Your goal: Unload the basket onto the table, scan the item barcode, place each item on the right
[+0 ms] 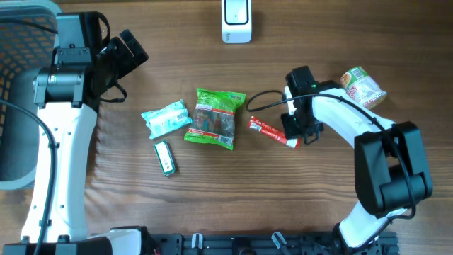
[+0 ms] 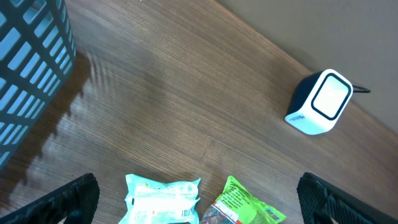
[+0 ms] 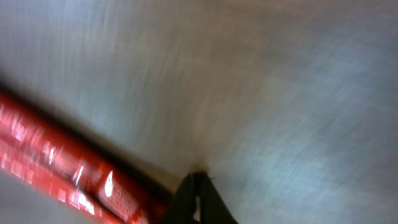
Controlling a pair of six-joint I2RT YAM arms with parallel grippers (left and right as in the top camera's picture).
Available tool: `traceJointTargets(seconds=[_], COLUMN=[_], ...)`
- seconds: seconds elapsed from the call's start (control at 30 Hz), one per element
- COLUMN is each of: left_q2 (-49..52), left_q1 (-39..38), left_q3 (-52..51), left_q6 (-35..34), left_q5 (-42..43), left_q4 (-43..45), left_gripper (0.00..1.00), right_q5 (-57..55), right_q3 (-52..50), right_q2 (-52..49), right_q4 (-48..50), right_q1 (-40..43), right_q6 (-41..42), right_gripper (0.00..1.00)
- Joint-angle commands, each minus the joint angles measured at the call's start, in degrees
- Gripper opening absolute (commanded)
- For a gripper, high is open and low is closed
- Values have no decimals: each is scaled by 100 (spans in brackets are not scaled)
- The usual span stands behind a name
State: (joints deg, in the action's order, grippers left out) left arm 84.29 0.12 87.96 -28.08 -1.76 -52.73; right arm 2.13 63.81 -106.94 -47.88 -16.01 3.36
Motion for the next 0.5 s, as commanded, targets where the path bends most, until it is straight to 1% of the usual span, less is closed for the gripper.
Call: traceJointTargets(seconds=[0.0, 0.03, 0.13, 0.23, 0.3, 0.33, 0.37, 0.47], left_q2=[-103, -103, -103, -103, -103, -103, -103, -103], left_q1=[26, 26, 26, 26, 26, 26, 26, 26], left_q3=[87, 87, 87, 87, 87, 87, 87, 87], left_q6=[109, 109, 109, 109, 109, 109, 109, 109], left_q5=[24, 24, 24, 24, 24, 24, 24, 24], left_q4=[13, 13, 13, 13, 13, 13, 13, 13], left_gripper=[100, 100, 100, 100, 100, 100, 100, 100], right_q5=[684, 638, 584, 588, 584, 586, 586, 584], right_q3=[354, 420, 487, 472, 374, 306, 238, -35], right_q2=[372, 442, 601, 621, 608, 601, 601, 601], right_q4=[-348, -382, -358, -358, -354, -339, -306, -175], right_q1=[-2, -2, -2, -4, -4, -4, -4, -4], right_q6=[-533, -551, -957, -1390, -1585, -1635, -1646, -1648], right_gripper=[32, 41, 45, 45, 37, 30, 25, 24])
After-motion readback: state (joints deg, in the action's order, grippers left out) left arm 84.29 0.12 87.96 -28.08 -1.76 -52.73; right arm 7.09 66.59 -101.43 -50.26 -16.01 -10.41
